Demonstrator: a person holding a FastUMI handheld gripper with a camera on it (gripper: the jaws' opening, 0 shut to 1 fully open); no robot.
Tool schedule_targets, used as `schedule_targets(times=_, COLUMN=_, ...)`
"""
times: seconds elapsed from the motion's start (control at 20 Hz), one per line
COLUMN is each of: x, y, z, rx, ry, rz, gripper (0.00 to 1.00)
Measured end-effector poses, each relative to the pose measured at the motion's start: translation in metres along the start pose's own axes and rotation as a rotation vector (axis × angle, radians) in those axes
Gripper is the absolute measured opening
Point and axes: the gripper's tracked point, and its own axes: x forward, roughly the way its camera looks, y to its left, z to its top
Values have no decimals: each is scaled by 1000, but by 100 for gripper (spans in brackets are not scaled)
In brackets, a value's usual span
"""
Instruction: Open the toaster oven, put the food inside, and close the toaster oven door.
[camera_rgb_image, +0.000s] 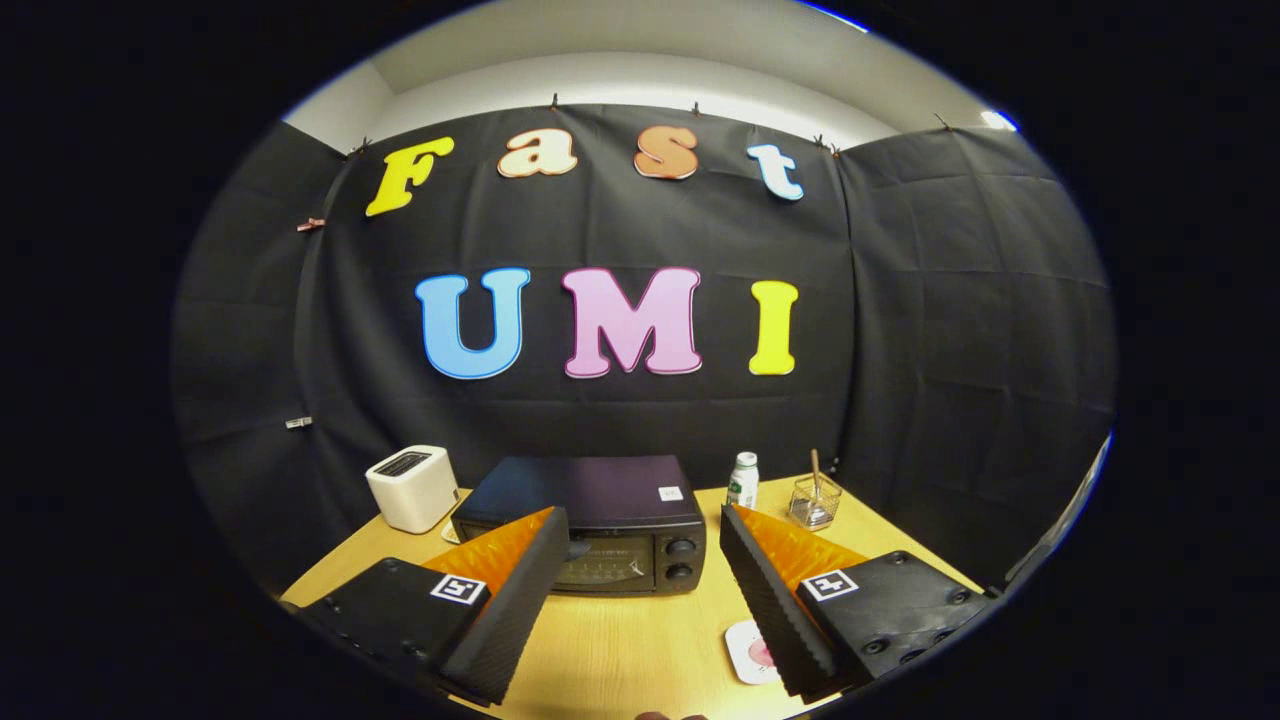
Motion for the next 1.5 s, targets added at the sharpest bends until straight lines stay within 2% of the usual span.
schedule_targets(times=0.3, x=56, y=40, z=-14, rx=64, ry=73, rz=26, gripper=98)
schedule_targets(times=0.55, x=108, y=66, z=-41, rx=102, ry=163, rz=17, gripper=98)
schedule_targets(times=0.7, x=132, y=76, z=-64, rx=52, ry=179, rz=10, gripper=98)
schedule_targets(times=0.95, x=166, y=93, z=-104, rx=-123, ry=207, rz=40, gripper=99)
schedule_targets(times=1.1, x=179, y=93, z=-131, rx=-160, ry=257, rz=46, gripper=99)
schedule_targets(times=1.5, x=176, y=93, z=-140, rx=-48, ry=303, rz=27, gripper=97)
